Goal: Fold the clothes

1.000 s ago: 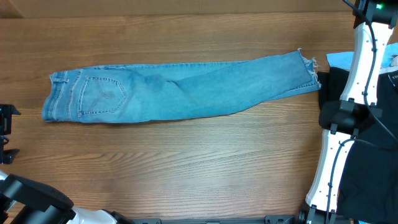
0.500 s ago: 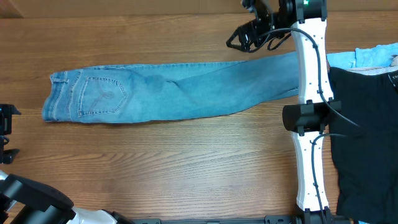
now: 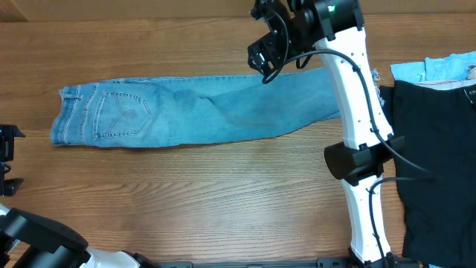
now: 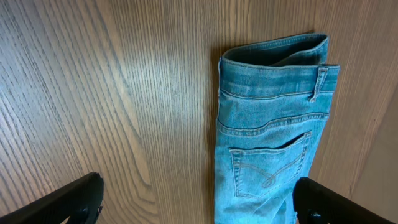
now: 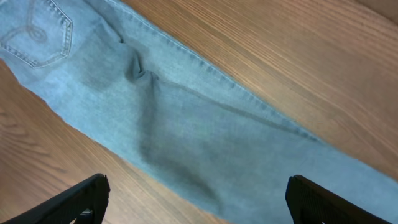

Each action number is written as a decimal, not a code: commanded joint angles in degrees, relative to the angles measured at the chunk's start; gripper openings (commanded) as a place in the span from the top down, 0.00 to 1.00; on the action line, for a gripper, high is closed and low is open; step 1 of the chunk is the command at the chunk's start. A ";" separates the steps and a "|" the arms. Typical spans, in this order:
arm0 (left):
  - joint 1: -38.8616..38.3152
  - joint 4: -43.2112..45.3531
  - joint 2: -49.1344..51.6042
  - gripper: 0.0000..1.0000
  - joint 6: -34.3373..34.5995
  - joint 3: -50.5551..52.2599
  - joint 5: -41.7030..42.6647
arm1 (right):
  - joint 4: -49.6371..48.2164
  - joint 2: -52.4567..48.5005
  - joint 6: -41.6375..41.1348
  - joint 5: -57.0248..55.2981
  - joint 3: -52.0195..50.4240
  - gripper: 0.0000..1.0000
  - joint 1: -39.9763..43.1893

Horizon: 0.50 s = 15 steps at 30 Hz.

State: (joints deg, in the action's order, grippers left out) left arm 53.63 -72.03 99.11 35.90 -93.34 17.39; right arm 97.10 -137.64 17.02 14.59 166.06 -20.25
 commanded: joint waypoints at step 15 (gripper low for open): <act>-0.07 0.11 -1.03 0.00 0.31 -0.13 0.02 | -27.45 7.43 31.23 7.06 -39.54 0.04 -0.26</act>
State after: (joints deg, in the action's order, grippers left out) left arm 53.63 -71.96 99.11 35.90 -93.34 17.39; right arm 73.32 -130.15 44.62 19.00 129.58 -20.29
